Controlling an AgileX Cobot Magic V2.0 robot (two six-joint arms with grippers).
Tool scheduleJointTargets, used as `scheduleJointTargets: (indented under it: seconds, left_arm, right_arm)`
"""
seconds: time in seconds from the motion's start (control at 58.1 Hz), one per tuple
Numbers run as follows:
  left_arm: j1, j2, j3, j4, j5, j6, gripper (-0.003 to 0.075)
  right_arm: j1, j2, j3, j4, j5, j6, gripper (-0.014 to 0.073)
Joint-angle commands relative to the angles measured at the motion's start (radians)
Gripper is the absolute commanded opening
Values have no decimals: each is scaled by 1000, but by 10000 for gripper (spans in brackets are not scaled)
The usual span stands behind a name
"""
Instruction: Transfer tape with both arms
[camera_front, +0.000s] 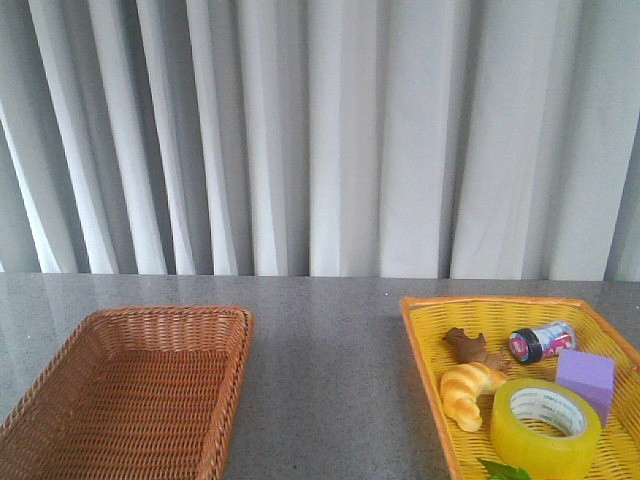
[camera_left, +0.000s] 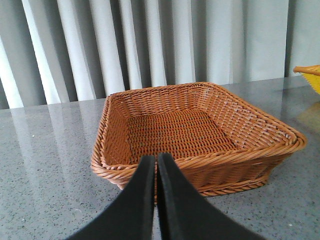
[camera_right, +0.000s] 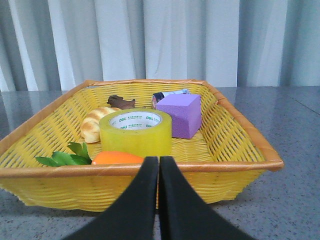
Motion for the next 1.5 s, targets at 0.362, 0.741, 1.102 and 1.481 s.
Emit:
scheduleJointTargets:
  seconds: [0.362, 0.741, 1.102, 1.481]
  left_arm:
    - [1, -15, -8, -6, -74, -9, -5]
    - [1, -15, -8, -7, -74, -9, -6]
    - [1, 50, -251, -25, -83, -10, -6]
    - [1, 533, -786, -22, 267, -7, -6]
  right_arm:
    - [-2, -9, 4, -3, -72, -5, -7]
    - [-2, -9, 3, -22, -78, -11, -7]
    - [-2, 93, -308, -11, -21, 20, -7]
    - [-2, 504, -811, -71, 399, 22, -7]
